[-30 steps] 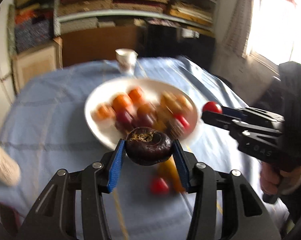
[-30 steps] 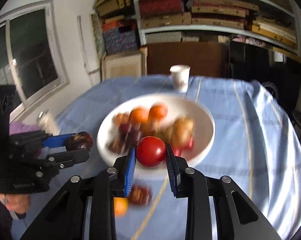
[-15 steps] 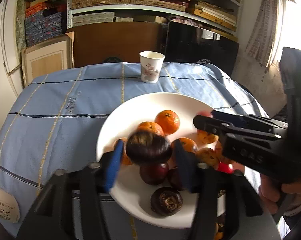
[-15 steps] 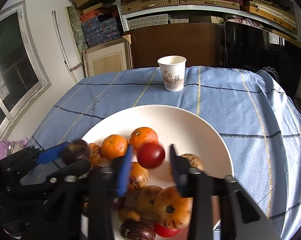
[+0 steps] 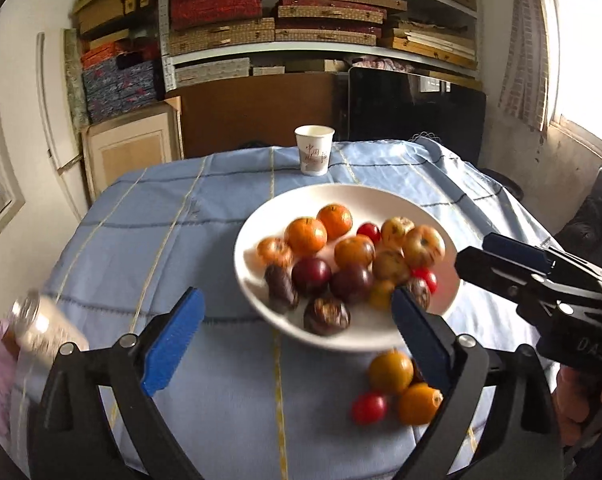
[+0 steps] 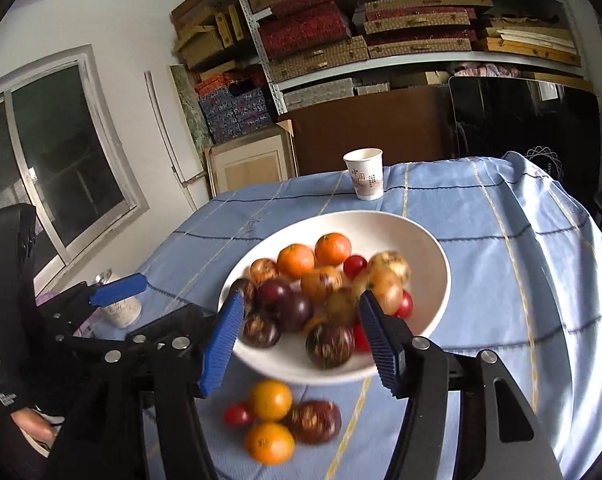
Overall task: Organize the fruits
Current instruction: 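Carry the tomato and brown fruit over the white plate and release both, then return to the cloth and grasp a dark brown ridged fruit with the right tool, then grasp a red tomato with the left tool while the right holds the brown fruit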
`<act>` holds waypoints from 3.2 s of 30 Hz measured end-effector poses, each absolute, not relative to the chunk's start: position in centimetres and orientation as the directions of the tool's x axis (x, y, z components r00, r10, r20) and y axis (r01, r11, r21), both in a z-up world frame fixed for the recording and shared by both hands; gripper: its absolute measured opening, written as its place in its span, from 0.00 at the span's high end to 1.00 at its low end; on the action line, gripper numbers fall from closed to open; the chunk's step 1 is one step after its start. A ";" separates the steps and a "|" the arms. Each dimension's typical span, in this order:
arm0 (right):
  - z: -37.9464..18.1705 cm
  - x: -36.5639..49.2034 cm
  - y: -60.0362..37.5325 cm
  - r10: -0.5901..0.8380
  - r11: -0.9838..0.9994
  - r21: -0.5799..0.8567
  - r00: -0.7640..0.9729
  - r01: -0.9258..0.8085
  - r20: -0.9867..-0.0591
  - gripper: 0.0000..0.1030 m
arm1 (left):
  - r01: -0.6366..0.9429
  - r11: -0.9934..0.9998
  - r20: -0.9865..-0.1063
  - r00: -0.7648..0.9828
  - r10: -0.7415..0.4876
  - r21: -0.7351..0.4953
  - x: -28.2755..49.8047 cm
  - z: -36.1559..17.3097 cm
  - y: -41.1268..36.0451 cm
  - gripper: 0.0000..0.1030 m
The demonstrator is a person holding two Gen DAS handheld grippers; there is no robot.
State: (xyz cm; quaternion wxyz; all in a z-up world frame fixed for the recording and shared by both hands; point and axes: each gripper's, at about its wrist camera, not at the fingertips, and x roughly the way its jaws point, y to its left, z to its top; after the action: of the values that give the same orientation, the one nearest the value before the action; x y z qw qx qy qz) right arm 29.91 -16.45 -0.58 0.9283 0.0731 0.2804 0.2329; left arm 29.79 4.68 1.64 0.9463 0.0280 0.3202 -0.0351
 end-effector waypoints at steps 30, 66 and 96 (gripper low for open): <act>-6.5 29.2 -15.7 0.412 0.892 0.193 0.562 -0.408 -0.717 0.66 | -0.163 0.986 -0.689 0.719 0.086 -0.047 29.6 -2.4 10.8 0.08; -6.5 29.5 -16.9 0.431 0.897 0.261 0.571 -0.357 -0.699 0.60 | 0.141 0.990 -0.766 0.635 -0.100 -0.012 29.6 -4.3 7.2 0.37; -6.9 29.3 -16.4 0.428 0.896 0.254 0.552 -0.365 -0.716 0.60 | 0.448 0.883 -0.814 0.456 -0.360 -0.140 27.6 -6.2 2.5 0.51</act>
State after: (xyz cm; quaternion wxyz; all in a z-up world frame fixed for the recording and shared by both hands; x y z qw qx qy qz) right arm 29.34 -16.44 -6.85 0.8801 0.0376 0.4163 0.2252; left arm 27.61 2.52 -6.22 0.8519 0.0471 0.4645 -0.2371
